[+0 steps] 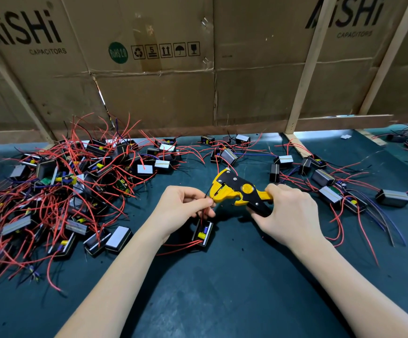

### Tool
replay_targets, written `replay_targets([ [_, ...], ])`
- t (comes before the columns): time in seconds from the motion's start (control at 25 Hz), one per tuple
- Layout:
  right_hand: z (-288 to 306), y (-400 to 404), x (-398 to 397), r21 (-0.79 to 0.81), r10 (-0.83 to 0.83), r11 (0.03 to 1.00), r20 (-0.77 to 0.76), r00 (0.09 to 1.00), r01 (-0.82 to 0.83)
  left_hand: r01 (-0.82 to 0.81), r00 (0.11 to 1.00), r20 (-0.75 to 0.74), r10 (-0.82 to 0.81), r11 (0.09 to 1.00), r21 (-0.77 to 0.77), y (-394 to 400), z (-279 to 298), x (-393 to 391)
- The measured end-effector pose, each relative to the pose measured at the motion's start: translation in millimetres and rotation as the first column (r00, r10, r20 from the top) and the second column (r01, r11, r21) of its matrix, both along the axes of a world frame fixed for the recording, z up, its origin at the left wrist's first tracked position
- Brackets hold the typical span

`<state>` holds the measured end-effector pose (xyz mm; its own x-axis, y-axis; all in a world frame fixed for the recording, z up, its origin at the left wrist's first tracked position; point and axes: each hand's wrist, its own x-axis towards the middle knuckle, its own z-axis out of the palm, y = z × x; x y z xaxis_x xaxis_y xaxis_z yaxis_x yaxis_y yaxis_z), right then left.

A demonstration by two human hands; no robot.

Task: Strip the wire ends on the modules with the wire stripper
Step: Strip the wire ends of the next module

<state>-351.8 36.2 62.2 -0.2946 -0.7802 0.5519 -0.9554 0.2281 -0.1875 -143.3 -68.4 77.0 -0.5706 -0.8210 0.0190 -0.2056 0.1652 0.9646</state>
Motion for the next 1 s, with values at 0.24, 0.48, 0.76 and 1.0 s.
replay_targets([
  [0.24,-0.4,-1.6,4.5,0.162,-0.059,0.985,-0.041,0.997,0.065,-0.002,1.0,0.023,0.002,1.0,0.009,0.1,-0.7,0.9],
  [0.48,0.3,-0.7,4.6,0.25,-0.107,0.96,-0.087,0.99,0.126,-0.003,1.0,0.024,0.002,1.0,0.011,2.6,-0.4,-0.4],
  [0.76,2.5,-1.2,4.9,0.251,-0.143,0.954,-0.09,0.986,0.162,-0.01,1.0,0.028,0.01,1.0,0.006,2.8,0.2,-2.4],
  [1.0,4.8,-3.8,-13.7,0.224,-0.216,0.951,-0.012,0.976,0.213,0.013,0.998,0.054,-0.013,1.0,-0.001,6.9,5.0,-1.6],
])
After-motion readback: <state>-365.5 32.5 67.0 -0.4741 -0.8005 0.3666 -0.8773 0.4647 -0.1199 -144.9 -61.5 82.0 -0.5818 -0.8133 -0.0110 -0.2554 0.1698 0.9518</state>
